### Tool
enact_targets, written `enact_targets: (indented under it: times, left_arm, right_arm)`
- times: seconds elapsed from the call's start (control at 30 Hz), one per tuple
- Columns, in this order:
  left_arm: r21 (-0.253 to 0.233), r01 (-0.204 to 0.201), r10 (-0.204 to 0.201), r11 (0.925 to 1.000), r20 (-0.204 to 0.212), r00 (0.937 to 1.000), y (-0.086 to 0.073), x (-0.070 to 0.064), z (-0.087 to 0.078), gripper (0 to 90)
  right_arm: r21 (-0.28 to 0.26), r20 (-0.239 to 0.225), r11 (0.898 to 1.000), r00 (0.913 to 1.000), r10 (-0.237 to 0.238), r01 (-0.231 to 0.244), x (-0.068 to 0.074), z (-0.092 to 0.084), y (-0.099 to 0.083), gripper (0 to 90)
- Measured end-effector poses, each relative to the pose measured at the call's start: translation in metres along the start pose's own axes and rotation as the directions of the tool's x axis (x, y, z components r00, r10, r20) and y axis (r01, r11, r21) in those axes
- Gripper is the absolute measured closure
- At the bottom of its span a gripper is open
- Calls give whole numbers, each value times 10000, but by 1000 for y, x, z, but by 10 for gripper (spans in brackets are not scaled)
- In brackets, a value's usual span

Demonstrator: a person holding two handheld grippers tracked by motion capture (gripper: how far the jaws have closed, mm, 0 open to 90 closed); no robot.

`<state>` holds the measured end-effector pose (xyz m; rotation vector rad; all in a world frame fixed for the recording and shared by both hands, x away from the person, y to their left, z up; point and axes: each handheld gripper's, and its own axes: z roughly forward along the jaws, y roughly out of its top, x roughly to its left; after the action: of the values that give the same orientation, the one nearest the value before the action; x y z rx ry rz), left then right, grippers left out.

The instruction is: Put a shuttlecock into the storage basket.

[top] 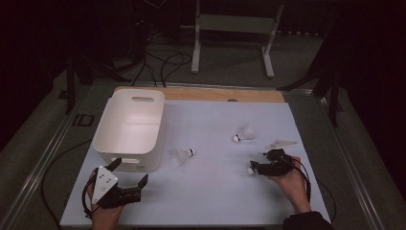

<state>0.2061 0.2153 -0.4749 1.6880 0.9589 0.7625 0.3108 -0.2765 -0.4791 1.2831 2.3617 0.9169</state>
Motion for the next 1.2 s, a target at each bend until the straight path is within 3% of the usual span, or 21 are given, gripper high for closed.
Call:
enact_targets:
  times: [0.13, 0.17, 0.33, 0.43, 0.53, 0.83, 1.2]
  left_arm:
    - [21, -97, 97, 10000, -36, 9999, 0, -2, 1, 2]
    - [18, -98, 98, 10000, -36, 9999, 0, -2, 1, 3]
    - [33, -84, 84, 10000, -61, 9999, 0, -2, 0, 3]
    - [46, -110, 110, 9999, -21, 9999, -1, -2, 1, 3]
    - [62, -124, 124, 9999, 2, 9999, 0, -3, 1, 3]
    - [109, -152, 150, 9998, 141, 9998, 0, -3, 2, 3]
    - [138, 26, -30, 9999, 300, 9995, -1, -1, 3, 3]
  right_arm:
    - [-60, -76, 10000, 10000, -29, 28, 5, -1, -1, 601]
    - [-2, -215, 10000, 9998, -5, 5, 6, -2, -2, 694]
    - [-270, -679, 9996, 9976, 106, -125, 9, -5, -4, 806]
    - [-488, -572, 9988, 9984, 46, -74, 12, -6, -4, 885]
    - [-520, -561, 9986, 9984, -1, -28, 15, -5, -4, 891]
    - [-848, 115, 9961, 9997, -218, 227, 22, -12, -1, 891]
    - [-1393, 318, 9900, 9994, -165, 207, 29, -22, 8, 891]
